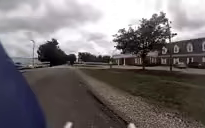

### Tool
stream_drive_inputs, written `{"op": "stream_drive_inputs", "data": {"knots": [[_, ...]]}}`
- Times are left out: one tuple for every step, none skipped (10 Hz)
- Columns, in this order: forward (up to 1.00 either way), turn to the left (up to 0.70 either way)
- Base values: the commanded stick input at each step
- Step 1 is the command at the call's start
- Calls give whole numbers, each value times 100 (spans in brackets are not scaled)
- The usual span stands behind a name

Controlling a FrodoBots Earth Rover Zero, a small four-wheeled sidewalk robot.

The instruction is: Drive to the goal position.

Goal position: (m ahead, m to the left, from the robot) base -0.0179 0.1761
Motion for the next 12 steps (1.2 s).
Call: {"op": "stream_drive_inputs", "data": {"knots": [[0, 45], [0, 45], [0, 45], [0, 45], [0, 45], [0, 45], [0, 45], [0, 45], [0, 45], [0, 45], [0, 45], [0, 45]]}}
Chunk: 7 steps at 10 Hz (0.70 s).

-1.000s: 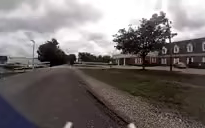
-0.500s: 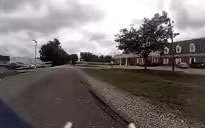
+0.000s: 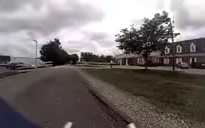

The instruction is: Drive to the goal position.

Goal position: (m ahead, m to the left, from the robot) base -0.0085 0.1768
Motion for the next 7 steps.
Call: {"op": "stream_drive_inputs", "data": {"knots": [[0, 45], [0, 45], [0, 45], [0, 45], [0, 45], [0, 45], [0, 45]]}}
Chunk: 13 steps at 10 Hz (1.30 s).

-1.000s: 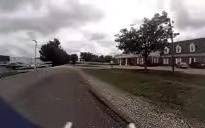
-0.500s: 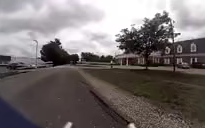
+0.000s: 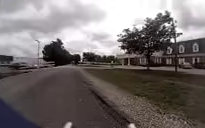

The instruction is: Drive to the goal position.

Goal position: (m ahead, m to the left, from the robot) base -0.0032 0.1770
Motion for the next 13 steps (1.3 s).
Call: {"op": "stream_drive_inputs", "data": {"knots": [[0, 45], [0, 45], [0, 45], [0, 45], [0, 45], [0, 45], [0, 45], [0, 45], [0, 45], [0, 45], [0, 45], [0, 45], [0, 45]]}}
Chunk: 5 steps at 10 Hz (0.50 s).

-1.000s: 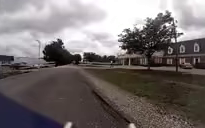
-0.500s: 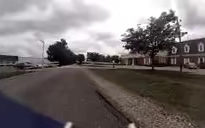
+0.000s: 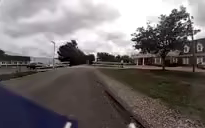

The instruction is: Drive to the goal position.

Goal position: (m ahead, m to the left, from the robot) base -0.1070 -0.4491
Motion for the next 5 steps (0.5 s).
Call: {"op": "stream_drive_inputs", "data": {"knots": [[0, 45], [0, 45], [0, 45], [0, 37], [0, 11]]}}
